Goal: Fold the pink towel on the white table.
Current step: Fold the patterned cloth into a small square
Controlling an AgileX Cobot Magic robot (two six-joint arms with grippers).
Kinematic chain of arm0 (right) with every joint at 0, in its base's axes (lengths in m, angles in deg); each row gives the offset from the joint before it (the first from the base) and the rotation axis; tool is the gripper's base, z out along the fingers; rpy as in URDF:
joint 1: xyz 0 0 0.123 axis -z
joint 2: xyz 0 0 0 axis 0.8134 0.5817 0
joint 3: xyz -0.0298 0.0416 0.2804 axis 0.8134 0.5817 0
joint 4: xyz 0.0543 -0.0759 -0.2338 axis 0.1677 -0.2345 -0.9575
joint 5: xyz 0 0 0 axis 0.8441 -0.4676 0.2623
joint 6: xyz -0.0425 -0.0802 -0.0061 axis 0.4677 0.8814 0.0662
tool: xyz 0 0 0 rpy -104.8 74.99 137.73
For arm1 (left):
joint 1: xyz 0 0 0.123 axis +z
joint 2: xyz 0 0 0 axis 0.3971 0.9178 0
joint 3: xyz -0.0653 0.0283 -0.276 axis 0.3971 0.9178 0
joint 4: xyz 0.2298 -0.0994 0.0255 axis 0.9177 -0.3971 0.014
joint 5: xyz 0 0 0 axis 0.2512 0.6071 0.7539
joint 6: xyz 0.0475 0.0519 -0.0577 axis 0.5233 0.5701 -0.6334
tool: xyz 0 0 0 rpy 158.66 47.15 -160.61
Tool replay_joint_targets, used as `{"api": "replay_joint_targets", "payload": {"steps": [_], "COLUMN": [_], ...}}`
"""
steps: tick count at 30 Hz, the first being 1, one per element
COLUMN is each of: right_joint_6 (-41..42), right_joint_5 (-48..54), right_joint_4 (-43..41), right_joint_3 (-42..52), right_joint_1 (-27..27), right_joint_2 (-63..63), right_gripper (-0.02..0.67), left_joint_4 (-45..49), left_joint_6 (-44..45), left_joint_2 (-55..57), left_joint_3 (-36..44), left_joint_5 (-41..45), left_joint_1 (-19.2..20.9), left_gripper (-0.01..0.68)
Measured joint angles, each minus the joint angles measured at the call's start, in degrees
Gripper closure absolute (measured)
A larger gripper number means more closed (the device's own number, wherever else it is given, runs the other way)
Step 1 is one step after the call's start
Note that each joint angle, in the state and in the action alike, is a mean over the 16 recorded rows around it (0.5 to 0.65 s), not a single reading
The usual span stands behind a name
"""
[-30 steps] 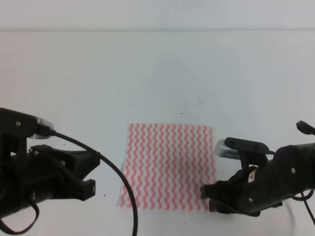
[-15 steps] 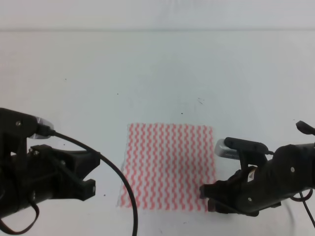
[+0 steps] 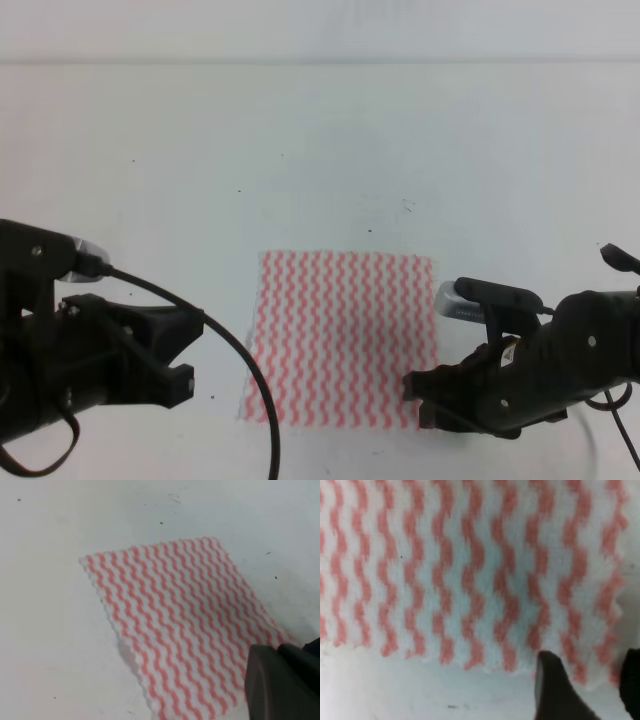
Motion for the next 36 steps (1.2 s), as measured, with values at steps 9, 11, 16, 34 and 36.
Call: {"api": "replay_joint_targets", "payload": {"steps": [9, 11, 16, 34, 36], "right_joint_6": [1.57, 1.89, 2.09, 2.02, 2.02], "right_joint_5": [-0.16, -0.22, -0.35, -0.07, 0.03], "right_joint_4": [2.35, 2.76, 3.11, 3.38, 3.39], "right_joint_3": [0.00, 0.00, 0.00, -0.20, -0.23], "right_joint_1": [0.06, 0.06, 0.06, 0.07, 0.08], "right_joint_2": [0.14, 0.17, 0.29, 1.82, 1.86], "right_gripper": [0.416, 0.421, 0.428, 0.488, 0.501], "left_joint_4": [0.07, 0.11, 0.04, 0.00, 0.08], "left_joint_6": [0.00, 0.00, 0.00, 0.15, 0.26], "left_joint_2": [0.09, 0.12, 0.09, 0.06, 0.03], "left_joint_3": [0.00, 0.01, 0.01, 0.00, 0.00], "left_joint_5": [0.02, 0.01, 0.10, 0.41, 0.41], "left_joint_1": [0.01, 0.01, 0.01, 0.00, 0.00], "left_gripper": [0.675, 0.675, 0.675, 0.675, 0.675]}}
